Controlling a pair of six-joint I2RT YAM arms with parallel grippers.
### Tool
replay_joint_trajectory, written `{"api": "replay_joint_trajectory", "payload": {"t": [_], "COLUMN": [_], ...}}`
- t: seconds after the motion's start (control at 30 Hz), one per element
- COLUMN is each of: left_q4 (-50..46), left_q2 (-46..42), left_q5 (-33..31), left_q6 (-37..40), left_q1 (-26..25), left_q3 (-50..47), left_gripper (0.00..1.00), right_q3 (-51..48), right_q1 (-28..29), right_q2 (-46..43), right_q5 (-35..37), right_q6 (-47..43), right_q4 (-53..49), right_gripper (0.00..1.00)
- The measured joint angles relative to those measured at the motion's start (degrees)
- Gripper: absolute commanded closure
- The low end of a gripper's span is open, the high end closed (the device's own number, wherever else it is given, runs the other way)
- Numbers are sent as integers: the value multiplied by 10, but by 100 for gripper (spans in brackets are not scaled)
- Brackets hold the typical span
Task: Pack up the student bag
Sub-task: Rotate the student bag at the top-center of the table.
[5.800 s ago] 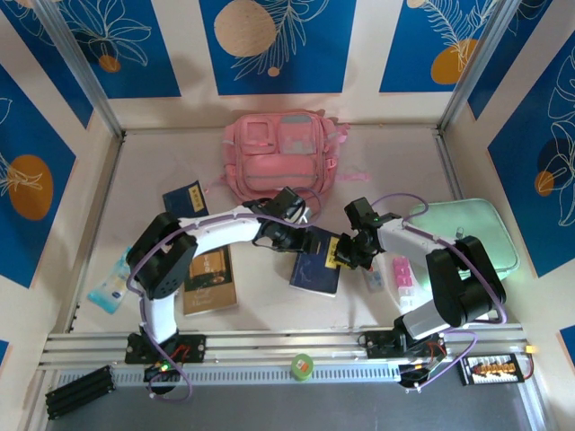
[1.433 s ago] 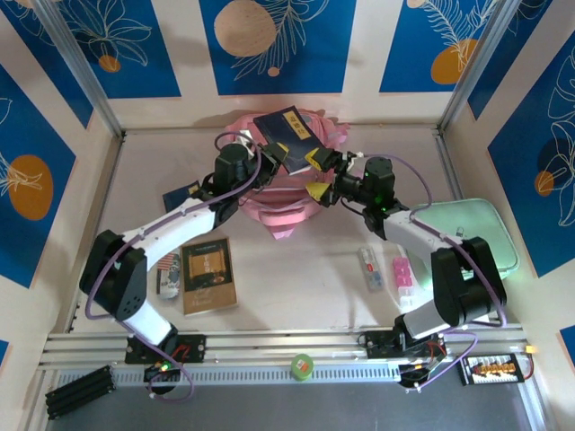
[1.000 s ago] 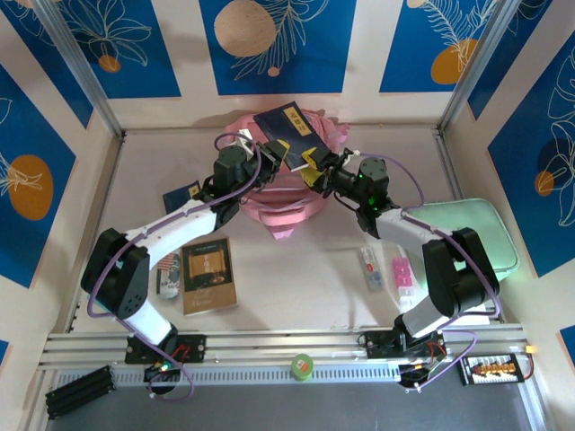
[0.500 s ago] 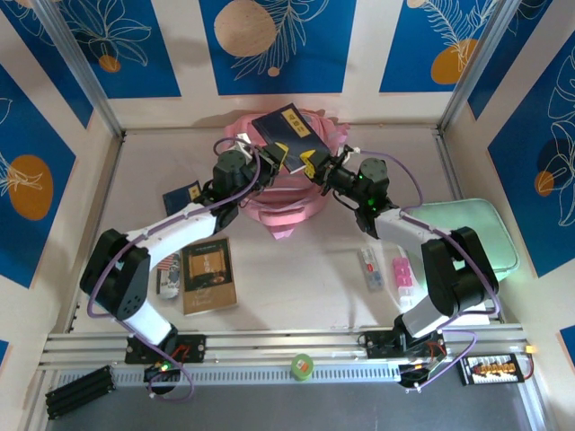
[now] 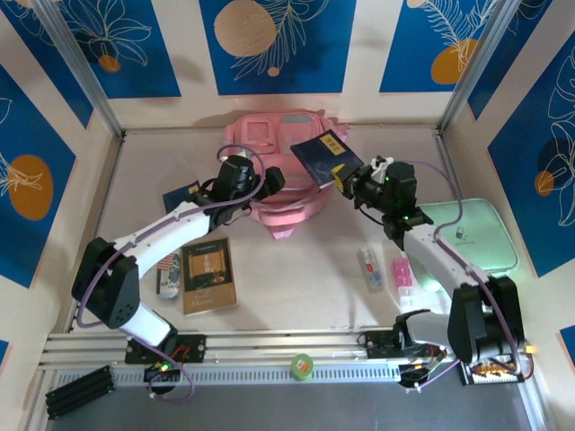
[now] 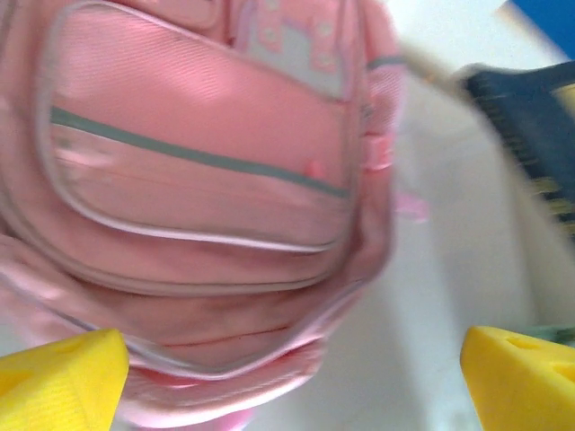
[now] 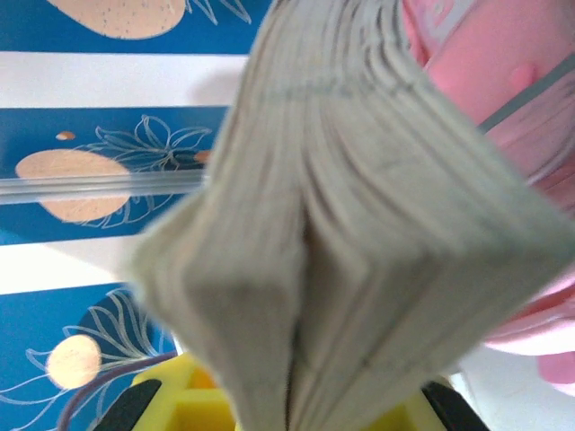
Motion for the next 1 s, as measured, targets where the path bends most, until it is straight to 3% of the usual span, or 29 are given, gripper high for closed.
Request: {"api": "replay_joint_trajectory", "payload": {"t": [0.17,0.37,0.6,0.77,1.0], "left_q4": [-63,-61,-52,-39,-61], "left_q2": [73,166,209,212,213], "left_q5": [15,89,126,138,146], "left_q6": [106,153,158,136,112], "left_q1": [10,11,0,-52,-109], "left_q3": [67,92,94,94,110], "left_gripper": [7,13,16,21,17], "right_q3": [-1,-2,-5,-12,-12], "right_q1": [-15,-27,-35,-50,-87], "right_q2": [-58,-70,-70,-76,-103], "right_q5": [27,40,47,50,50], "right_q6": [-65,-98,-110,-113,-130], "right_q4": [-94,-151,-189,-203,-227], "right_gripper": [98,98,98,98,98]}}
